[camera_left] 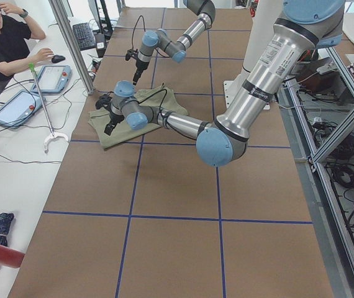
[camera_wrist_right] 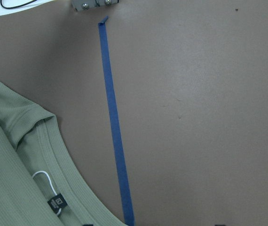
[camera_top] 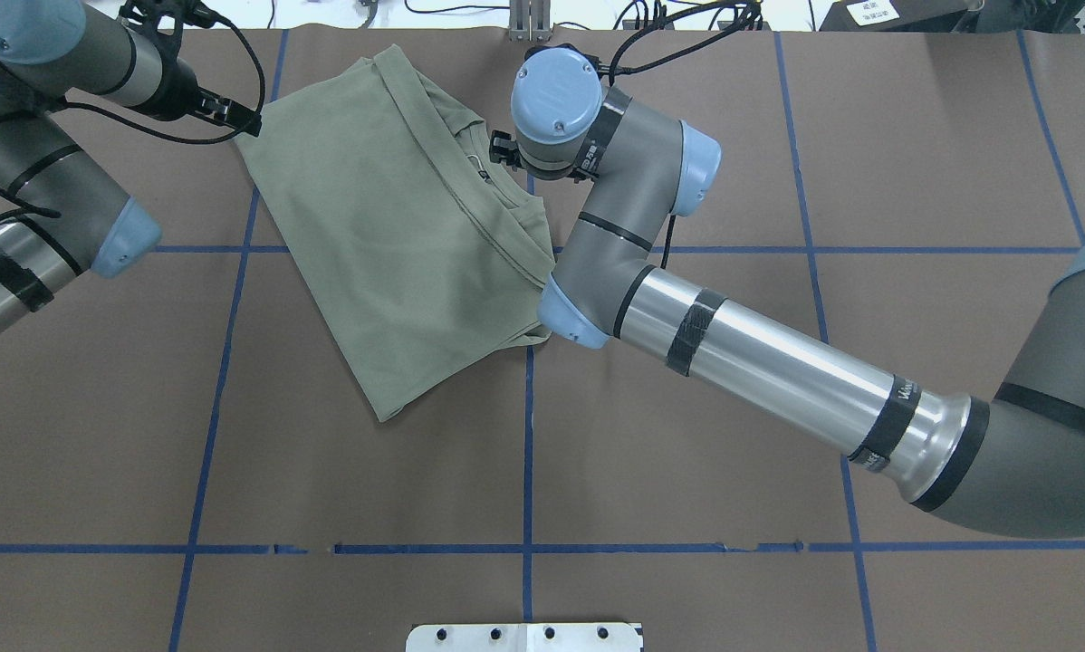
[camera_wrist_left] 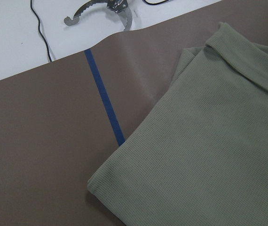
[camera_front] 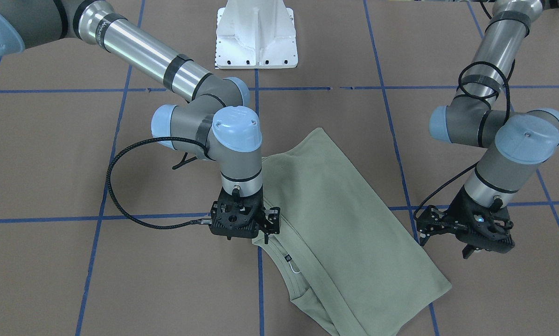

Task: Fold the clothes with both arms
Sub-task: 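Move the right gripper down onto the shirt near the collar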

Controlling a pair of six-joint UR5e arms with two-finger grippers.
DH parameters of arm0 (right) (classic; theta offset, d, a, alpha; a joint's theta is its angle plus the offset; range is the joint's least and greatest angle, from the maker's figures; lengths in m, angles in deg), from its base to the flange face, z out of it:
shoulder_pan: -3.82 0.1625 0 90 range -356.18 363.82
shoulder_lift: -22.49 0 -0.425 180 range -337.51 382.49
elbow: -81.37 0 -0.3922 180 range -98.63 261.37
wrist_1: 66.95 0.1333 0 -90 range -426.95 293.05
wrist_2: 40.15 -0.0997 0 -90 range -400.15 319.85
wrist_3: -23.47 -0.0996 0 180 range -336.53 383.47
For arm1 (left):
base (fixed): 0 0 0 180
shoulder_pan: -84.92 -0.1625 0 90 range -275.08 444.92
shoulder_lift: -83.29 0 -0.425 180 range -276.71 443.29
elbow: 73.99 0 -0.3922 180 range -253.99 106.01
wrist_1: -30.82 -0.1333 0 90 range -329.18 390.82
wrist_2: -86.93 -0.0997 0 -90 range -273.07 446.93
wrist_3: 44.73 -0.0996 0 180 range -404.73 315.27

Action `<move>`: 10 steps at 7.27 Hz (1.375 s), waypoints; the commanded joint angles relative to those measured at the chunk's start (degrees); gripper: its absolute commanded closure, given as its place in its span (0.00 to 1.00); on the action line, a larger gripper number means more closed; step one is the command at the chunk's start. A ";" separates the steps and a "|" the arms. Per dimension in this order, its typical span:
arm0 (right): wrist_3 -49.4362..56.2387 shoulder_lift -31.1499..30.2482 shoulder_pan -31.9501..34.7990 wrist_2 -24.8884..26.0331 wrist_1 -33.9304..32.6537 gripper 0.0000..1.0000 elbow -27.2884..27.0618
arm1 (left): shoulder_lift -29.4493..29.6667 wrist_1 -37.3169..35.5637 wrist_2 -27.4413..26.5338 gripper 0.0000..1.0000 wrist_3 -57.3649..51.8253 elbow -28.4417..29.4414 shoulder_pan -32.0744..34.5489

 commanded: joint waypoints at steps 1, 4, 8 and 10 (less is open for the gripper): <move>0.96 0.15 -1.99 2.37 0.94 0.21 1.73 | -0.17 0.10 0.06 0.00 0.40 -0.26 -0.29; 1.84 0.15 -2.87 4.40 3.03 0.28 3.57 | -0.61 0.10 0.06 0.00 0.84 -0.88 -0.29; 1.67 0.33 -3.13 4.48 5.51 0.40 5.25 | -0.61 0.10 0.06 0.00 0.84 -0.79 -0.29; 1.49 0.33 -3.31 4.48 5.51 0.55 5.25 | -0.61 0.10 0.06 0.00 0.84 -0.79 -0.29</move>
